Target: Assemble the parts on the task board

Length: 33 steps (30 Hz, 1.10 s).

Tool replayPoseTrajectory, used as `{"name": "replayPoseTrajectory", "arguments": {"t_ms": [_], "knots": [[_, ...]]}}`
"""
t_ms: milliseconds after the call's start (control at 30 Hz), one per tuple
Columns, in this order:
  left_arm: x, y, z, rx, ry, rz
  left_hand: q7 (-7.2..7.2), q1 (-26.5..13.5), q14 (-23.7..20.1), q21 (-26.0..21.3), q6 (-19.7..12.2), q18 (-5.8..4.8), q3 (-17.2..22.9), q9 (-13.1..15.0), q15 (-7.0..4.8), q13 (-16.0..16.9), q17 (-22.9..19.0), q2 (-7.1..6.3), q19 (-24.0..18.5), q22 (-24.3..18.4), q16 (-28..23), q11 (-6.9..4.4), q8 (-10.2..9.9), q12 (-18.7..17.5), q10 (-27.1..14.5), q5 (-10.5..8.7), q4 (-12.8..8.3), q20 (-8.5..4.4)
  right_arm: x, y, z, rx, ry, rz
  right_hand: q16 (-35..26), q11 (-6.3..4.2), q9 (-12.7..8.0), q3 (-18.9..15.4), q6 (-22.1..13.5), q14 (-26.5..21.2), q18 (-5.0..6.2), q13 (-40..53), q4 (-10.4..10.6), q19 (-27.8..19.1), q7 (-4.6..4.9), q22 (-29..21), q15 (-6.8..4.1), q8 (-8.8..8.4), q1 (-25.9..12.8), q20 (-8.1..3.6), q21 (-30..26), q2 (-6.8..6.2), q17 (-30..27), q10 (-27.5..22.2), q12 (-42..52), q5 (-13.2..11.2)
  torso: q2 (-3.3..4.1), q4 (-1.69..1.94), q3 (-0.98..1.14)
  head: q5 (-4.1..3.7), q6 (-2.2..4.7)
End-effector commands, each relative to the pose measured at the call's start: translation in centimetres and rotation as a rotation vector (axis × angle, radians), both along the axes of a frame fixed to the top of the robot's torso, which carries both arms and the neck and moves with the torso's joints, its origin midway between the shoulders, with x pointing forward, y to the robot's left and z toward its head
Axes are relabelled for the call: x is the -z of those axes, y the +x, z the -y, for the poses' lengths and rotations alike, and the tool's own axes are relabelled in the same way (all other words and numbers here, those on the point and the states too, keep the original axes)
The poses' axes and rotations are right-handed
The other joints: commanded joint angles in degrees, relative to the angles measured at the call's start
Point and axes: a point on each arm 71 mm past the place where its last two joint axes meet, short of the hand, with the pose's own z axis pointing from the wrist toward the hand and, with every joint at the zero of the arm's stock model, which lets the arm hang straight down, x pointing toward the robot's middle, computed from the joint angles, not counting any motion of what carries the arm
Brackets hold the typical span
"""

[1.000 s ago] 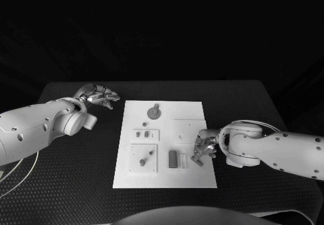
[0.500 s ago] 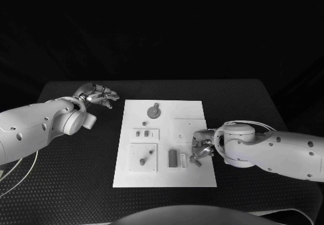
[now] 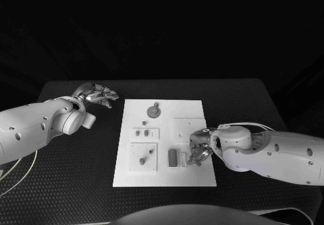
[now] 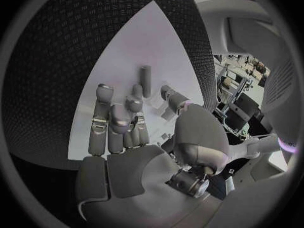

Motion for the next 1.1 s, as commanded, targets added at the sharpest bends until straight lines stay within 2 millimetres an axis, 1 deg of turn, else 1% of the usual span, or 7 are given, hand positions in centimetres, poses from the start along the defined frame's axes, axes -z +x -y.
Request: {"name": "replayPoseTrajectory", "arguments": {"t_ms": [33, 167, 367, 567, 733, 933, 1100], "knots": [[-0.1, 0.0, 0.2, 0.013, -0.009, -0.001, -0.11, -0.5, 0.14, 0.36, -0.38, 1.13, -0.05, -0.07, -0.17, 0.08, 0.09, -0.03, -0.09, -0.07, -0.18, -0.04, 0.37, -0.2, -0.34, -0.27, 0.34, -0.05, 1.1, -0.9, 0.5, -0.052, -0.148, -0.018, -0.08, 0.1, -1.28, 0.0, -0.28, -0.15, 0.31, 0.07, 0.8, 0.24, 0.38, 1.13, -0.13, -0.17, -0.87, -0.31, -0.29, 0.38, 0.09, -0.26, -0.16, 0.05, 0.01, -0.05, 0.01, 0.01, -0.09], [-0.1, 0.0, 0.2, 0.012, -0.008, -0.001, -0.11, -0.5, 0.14, 0.36, -0.38, 1.13, -0.05, -0.07, -0.17, 0.08, 0.09, -0.02, -0.09, -0.07, -0.18, -0.04, 0.37, -0.2, -0.34, -0.27, 0.34, -0.05, 1.2, -1.0, 0.7, -0.059, -0.171, -0.022, 0.1, -0.01, -1.21, -0.13, -0.17, -0.13, 0.31, 0.05, 0.38, 0.13, 0.32, 1.28, -0.19, -0.04, -0.26, -0.49, -0.07, 2.36, 0.19, -0.12, -0.13, 0.07, 0.03, -0.09, 0.05, 0.0, -0.16], [-0.1, 0.0, 0.1, 0.011, -0.008, -0.001, -0.11, -0.49, 0.14, 0.36, -0.38, 1.13, -0.05, -0.07, -0.17, 0.08, 0.09, -0.01, -0.09, -0.07, -0.18, -0.04, 0.38, -0.2, -0.35, -0.27, 0.34, -0.05, 1.4, -1.0, 1.1, -0.06, -0.2, -0.036, 0.27, 0.03, -1.35, -2.49, 0.01, -0.21, 0.31, 0.0, -4.02, -0.38, 0.21, 1.27, -0.19, 0.04, 0.48, -0.43, 0.32, 6.2, 0.28, 0.04, -0.14, 0.06, 0.01, 0.01, 0.0, -0.1, -0.24], [-0.1, -0.1, 0.1, 0.01, -0.008, -0.002, -0.11, -0.48, 0.14, 0.36, -0.38, 1.13, -0.03, -0.07, -0.17, 0.08, 0.09, 0.01, -0.09, -0.07, -0.18, -0.04, 0.38, -0.2, -0.35, -0.27, 0.34, -0.05, 1.6, -1.1, 1.4, -0.072, -0.224, -0.066, 0.3, -0.02, -1.73, -3.09, 0.23, -0.21, 0.31, -0.06, -8.2, -0.52, 0.23, 1.21, -0.18, 0.0, 0.88, -0.37, 0.47, 8.2, 0.28, 0.15, -0.17, 0.04, 0.03, 0.02, 0.0, -0.13, -0.29], [0.0, -0.1, 0.1, 0.011, -0.008, -0.004, -0.11, -0.46, 0.15, 0.36, -0.38, 1.13, -0.02, -0.07, -0.17, 0.09, 0.09, 0.03, -0.09, -0.07, -0.18, -0.04, 0.39, -0.2, -0.35, -0.27, 0.34, -0.05, 1.8, -1.2, 1.2, -0.079, -0.236, -0.07, 0.27, 0.01, -1.98, -3.11, 0.34, -0.21, 0.31, -0.08, -10.47, -0.48, 0.26, 1.16, -0.15, -0.03, 1.0, -0.27, 0.5, 8.02, 0.24, 0.2, -0.17, 0.03, 0.03, 0.0, -0.02, -0.2, -0.33], [0.0, -0.1, 0.1, 0.012, -0.008, -0.004, -0.11, -0.46, 0.15, 0.36, -0.37, 1.13, -0.02, -0.07, -0.17, 0.09, 0.1, 0.04, -0.09, -0.07, -0.18, -0.04, 0.4, -0.2, -0.35, -0.27, 0.35, -0.05, 2.7, -1.5, 0.7, -0.087, -0.233, -0.025, 0.25, -0.04, -2.17, -2.35, 0.6, -0.07, 0.31, -0.11, -9.69, -0.15, 0.21, 1.03, -0.19, 0.04, -0.07, -0.27, 0.43, 6.68, 0.2, 0.33, -0.16, 0.04, 0.01, 0.0, -0.02, -0.36, -0.41], [0.0, -0.1, 0.1, 0.012, -0.008, -0.004, -0.11, -0.47, 0.15, 0.36, -0.37, 1.13, -0.02, -0.08, -0.17, 0.1, 0.1, 0.05, -0.09, -0.07, -0.18, -0.04, 0.4, -0.2, -0.35, -0.27, 0.37, -0.04, 3.2, -1.5, 0.3, -0.096, -0.232, -0.011, 0.27, -0.09, -2.22, -1.77, 0.67, 0.04, 0.31, -0.12, -9.86, 0.01, 0.16, 1.04, -0.26, 0.08, 0.28, -0.4, 0.43, 7.28, 0.18, 0.44, -0.13, 0.04, 0.02, 0.05, 0.03, -0.47, -0.48]]}}
